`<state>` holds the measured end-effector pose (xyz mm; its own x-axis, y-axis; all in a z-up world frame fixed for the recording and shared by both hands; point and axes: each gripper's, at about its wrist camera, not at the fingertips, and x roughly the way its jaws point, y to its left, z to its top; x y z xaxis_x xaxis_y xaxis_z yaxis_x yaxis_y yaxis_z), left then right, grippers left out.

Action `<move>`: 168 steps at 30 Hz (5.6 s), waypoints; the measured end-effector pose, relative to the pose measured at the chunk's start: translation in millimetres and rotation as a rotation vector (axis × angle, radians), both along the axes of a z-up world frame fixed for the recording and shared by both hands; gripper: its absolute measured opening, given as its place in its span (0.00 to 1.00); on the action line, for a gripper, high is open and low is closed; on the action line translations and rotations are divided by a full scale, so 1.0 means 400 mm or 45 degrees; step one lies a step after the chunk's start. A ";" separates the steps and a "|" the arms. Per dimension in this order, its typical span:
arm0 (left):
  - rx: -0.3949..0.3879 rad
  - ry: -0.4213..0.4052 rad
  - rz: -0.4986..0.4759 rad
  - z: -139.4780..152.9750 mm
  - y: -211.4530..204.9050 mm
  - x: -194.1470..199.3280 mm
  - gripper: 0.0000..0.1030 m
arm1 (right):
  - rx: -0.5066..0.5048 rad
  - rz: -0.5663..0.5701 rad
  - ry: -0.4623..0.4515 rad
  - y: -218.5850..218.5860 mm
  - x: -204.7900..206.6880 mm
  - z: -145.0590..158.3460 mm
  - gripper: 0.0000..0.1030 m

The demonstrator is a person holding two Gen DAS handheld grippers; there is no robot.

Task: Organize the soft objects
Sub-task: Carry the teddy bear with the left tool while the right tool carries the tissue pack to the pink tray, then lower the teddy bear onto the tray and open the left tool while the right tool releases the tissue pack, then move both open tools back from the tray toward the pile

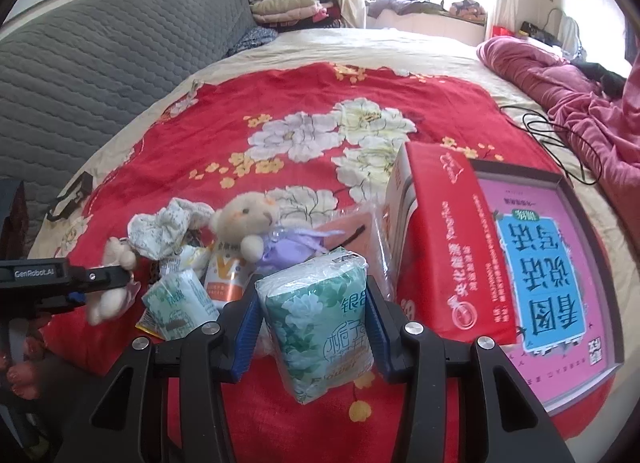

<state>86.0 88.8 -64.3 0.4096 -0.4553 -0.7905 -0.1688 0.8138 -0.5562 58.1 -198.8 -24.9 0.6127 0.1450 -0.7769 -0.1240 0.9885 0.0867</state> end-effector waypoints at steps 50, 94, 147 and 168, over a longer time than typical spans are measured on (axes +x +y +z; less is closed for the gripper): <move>0.154 -0.327 -0.824 0.161 -0.927 -0.074 0.38 | 0.026 -0.515 0.001 -0.661 -0.117 0.028 0.47; 0.324 -0.205 -0.912 -0.012 -1.083 -0.062 0.41 | -0.025 -0.604 0.160 -0.763 -0.094 -0.066 0.65; 0.292 -0.402 -0.627 0.236 -0.712 -0.088 0.74 | -0.160 -0.464 0.013 -0.573 -0.131 0.113 0.75; 0.275 -0.336 -0.357 0.264 -0.343 -0.133 0.75 | -0.191 -0.222 -0.051 -0.256 -0.069 0.179 0.75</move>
<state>33.0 -48.3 41.1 0.4943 -0.4133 -0.7647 0.1999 0.9102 -0.3627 30.6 -301.4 46.7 0.6490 -0.0815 -0.7564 0.0496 0.9967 -0.0648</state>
